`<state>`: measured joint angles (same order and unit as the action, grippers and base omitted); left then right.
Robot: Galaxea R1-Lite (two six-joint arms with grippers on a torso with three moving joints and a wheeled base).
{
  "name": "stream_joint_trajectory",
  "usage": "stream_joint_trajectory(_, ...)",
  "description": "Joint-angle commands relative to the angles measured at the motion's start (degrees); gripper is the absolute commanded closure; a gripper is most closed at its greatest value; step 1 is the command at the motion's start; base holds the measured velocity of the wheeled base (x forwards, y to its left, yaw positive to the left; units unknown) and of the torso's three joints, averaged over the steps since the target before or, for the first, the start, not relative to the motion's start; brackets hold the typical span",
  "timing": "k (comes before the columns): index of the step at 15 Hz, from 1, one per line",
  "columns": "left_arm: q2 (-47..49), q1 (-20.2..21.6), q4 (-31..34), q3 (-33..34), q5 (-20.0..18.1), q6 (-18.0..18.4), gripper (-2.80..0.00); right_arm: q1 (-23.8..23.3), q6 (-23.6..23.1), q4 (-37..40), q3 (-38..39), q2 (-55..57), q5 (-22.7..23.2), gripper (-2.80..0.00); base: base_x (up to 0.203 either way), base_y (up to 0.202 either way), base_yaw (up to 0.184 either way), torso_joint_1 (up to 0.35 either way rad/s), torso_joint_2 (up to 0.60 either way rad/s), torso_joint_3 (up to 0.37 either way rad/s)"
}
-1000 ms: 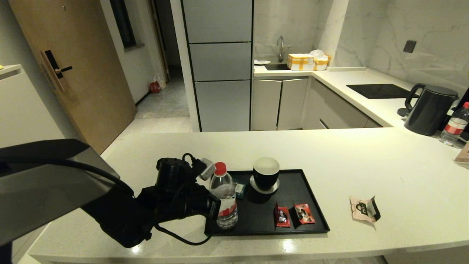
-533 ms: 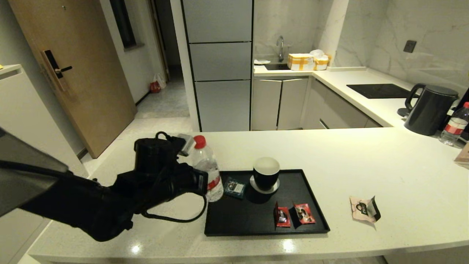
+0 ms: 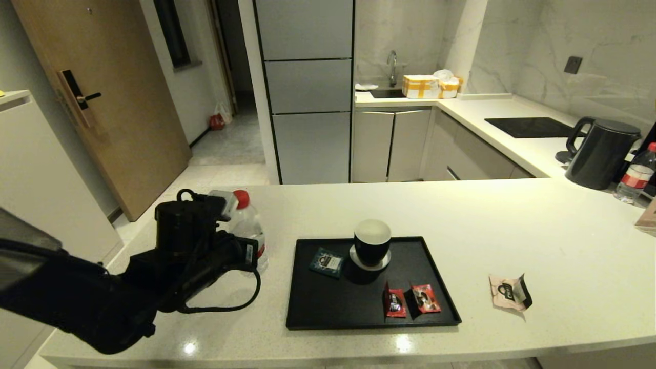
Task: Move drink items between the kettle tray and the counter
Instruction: Place it on the left
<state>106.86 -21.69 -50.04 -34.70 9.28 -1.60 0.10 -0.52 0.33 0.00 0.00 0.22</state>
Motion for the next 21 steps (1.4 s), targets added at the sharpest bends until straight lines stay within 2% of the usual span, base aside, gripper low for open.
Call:
stream_joint_trajectory(1, 10.02, 0.15, -12.05, 2.54, 2.08, 0.17, 0.00, -0.01, 0.00, 0.02, 0.09, 0.09, 0.04, 0.00, 0.000, 0.000, 0.000, 0.000, 0.00, 0.000)
stream_joint_trajectory(4, 20.86, 0.23, -28.08, 5.21, 6.71, 0.54, 0.00, -0.01, 0.00, 0.02, 0.09, 0.09, 0.04, 0.00, 0.000, 0.000, 0.000, 0.000, 0.00, 0.000)
stream_joint_trajectory(5, 21.55, 0.25, -29.47, 6.29, 7.52, 0.56, 0.00, -0.01, 0.00, 0.02, 0.09, 0.07, 0.04, 0.00, 0.000, 0.000, 0.000, 0.000, 0.00, 0.000)
stream_joint_trajectory(15, 23.04, 0.43, -28.36, 5.78, 7.95, 0.54, 0.00, -0.01, 0.00, 0.02, 0.09, 0.09, 0.04, 0.00, 0.000, 0.000, 0.000, 0.000, 0.00, 0.000)
stream_joint_trajectory(16, 22.74, 0.43, -28.10, 5.81, 7.95, 0.52, -2.80, -0.01, 0.00, 0.02, 0.09, 0.09, 0.04, 0.00, 0.000, 0.000, 0.000, 0.000, 0.00, 0.000)
stream_joint_trajectory(21, 22.66, 0.53, -28.18, 5.66, 7.95, 0.49, -2.80, -0.01, 0.00, 0.02, 0.09, 0.09, 0.04, 0.00, 0.000, 0.000, 0.000, 0.000, 0.00, 0.000)
